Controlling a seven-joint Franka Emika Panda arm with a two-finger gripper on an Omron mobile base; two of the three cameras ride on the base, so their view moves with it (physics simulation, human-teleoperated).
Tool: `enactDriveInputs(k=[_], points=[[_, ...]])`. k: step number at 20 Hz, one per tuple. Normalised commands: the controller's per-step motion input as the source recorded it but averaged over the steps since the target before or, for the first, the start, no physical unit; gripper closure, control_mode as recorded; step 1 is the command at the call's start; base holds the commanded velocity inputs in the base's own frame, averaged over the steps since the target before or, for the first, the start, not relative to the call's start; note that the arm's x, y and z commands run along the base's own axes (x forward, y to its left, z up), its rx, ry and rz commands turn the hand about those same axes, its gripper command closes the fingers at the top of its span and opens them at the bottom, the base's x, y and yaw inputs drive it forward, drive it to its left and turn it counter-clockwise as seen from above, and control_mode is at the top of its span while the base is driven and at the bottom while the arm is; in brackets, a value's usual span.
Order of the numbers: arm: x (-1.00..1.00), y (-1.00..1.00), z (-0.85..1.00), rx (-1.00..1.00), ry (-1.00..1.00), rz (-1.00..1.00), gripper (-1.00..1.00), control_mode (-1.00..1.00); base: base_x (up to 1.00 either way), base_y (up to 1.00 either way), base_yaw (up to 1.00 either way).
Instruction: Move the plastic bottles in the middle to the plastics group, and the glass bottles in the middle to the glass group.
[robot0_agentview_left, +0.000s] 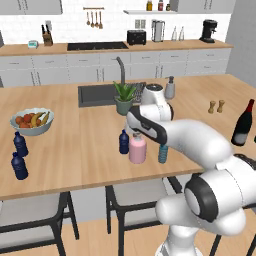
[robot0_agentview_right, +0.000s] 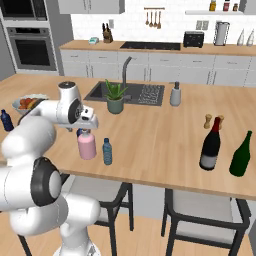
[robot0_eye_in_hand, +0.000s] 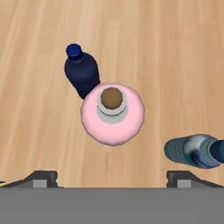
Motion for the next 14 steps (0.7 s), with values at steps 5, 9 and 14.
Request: enactDriveInputs(k=[5, 9, 14], points=[[0.19, 0.0, -0.17, 0.0, -0.01, 0.0, -1.0, -1.0, 0.0, 0.0, 0.0], [0.14, 0.0, -0.24, 0.0, 0.0, 0.0, -1.0, -1.0, 0.0, 0.0, 0.0], [0.08, 0.0, -0.22, 0.0, -0.01, 0.0, -1.0, -1.0, 0.0, 0.0, 0.0]])
